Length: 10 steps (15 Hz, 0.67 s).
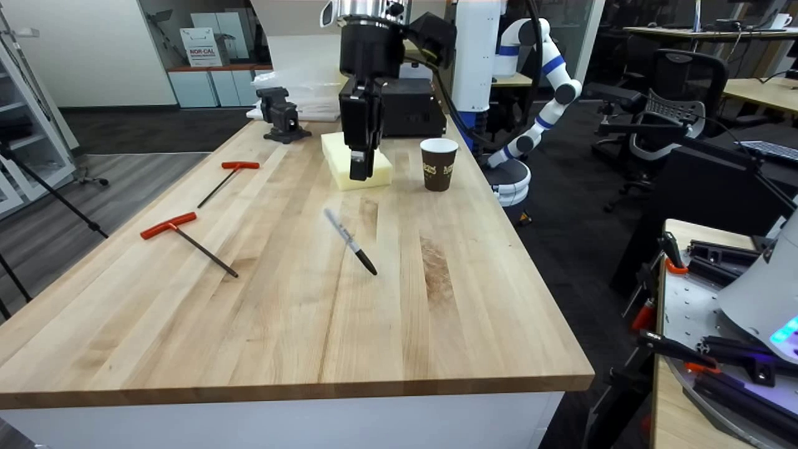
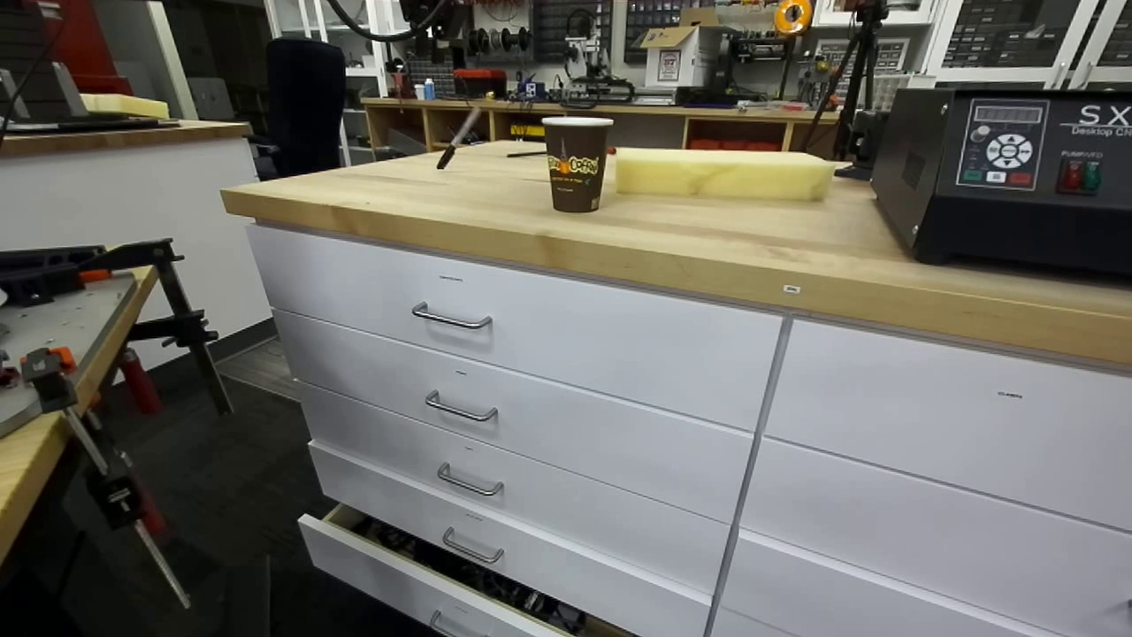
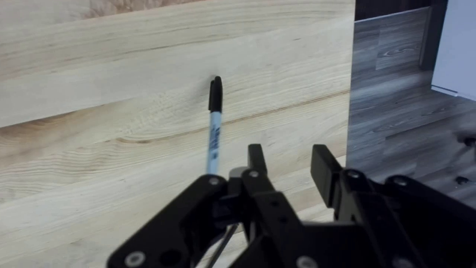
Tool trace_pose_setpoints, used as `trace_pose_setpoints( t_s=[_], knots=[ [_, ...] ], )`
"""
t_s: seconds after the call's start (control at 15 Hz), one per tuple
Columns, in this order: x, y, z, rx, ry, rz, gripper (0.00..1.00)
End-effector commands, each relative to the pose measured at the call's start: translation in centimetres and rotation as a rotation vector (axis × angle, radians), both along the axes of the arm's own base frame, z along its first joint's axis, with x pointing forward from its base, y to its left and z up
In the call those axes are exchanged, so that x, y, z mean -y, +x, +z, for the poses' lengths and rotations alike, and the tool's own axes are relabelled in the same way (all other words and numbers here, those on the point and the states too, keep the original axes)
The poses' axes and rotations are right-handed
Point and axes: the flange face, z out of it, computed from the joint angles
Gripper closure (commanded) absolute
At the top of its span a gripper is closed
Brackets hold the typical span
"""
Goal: Pick the marker from the cup and put it on the table
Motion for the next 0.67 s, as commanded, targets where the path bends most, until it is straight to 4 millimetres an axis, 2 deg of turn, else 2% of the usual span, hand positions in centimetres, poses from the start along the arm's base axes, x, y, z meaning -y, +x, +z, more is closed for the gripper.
trace_pose_setpoints(
  t_s=[0.0,0.27,0.33,0.4,0.53,0.6],
  knots=[
    [-1.7,-1.6,2.3,0.037,0.031,0.079,0.31],
    [-3.5,-3.3,4.2,0.098,0.033,0.157,0.05],
    [-3.8,-3.8,4.7,0.107,0.039,0.175,0.02],
    [-3.8,-2.2,3.5,0.077,0.025,0.146,0.16],
    [-4.3,-2.7,4.4,0.092,0.027,0.163,0.03],
    [-4.4,-2.8,4.5,0.094,0.027,0.166,0.01]
  ],
)
